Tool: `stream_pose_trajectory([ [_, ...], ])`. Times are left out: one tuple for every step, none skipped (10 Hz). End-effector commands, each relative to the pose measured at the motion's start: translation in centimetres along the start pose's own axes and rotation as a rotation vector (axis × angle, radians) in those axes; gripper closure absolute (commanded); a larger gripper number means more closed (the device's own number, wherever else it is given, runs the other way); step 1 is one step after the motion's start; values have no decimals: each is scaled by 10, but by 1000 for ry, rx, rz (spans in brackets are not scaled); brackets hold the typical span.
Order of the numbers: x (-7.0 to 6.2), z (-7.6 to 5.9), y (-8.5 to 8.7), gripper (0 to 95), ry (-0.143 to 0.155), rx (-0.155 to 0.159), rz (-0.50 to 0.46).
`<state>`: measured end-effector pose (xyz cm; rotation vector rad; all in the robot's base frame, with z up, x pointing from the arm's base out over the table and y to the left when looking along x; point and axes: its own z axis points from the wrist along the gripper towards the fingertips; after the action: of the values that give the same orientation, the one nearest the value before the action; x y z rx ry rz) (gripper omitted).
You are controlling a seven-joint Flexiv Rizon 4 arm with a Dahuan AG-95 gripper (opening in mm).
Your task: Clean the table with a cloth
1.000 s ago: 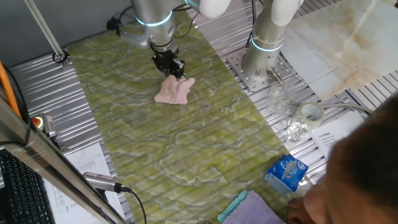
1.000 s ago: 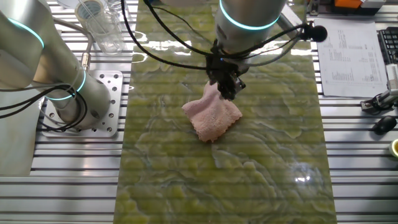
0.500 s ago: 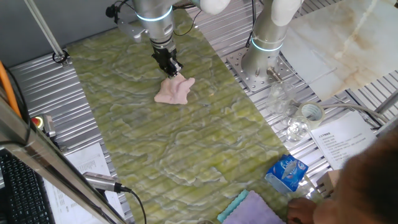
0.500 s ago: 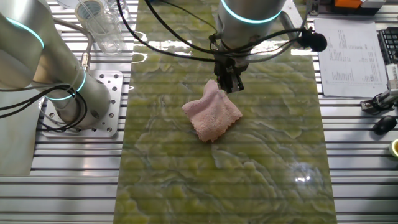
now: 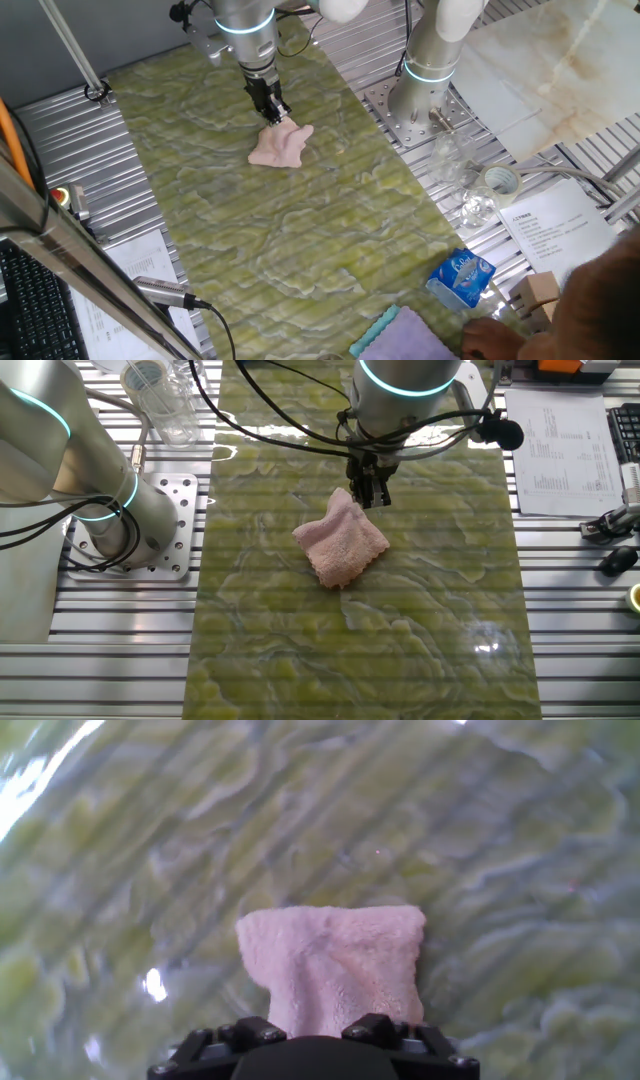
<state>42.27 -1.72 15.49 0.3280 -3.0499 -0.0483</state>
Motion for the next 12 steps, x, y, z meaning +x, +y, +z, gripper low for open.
stream_pose_trajectory([
  [1,-1,0,950,3,-3,-41],
  [1,-1,0,950,7,-2,-52],
  [1,-1,0,950,6,-2,-16],
  [1,-1,0,950,6,-1,-15],
  [1,-2,0,950,6,1,1],
  [1,-2,0,950,2,5,13],
  [1,-2,0,950,-5,15,51],
  [1,-2,0,950,-10,15,103],
  [1,-2,0,950,-12,15,127],
  [1,-2,0,950,-13,14,135],
  [1,-2,0,950,-12,15,146],
  [1,-2,0,950,-11,15,137],
])
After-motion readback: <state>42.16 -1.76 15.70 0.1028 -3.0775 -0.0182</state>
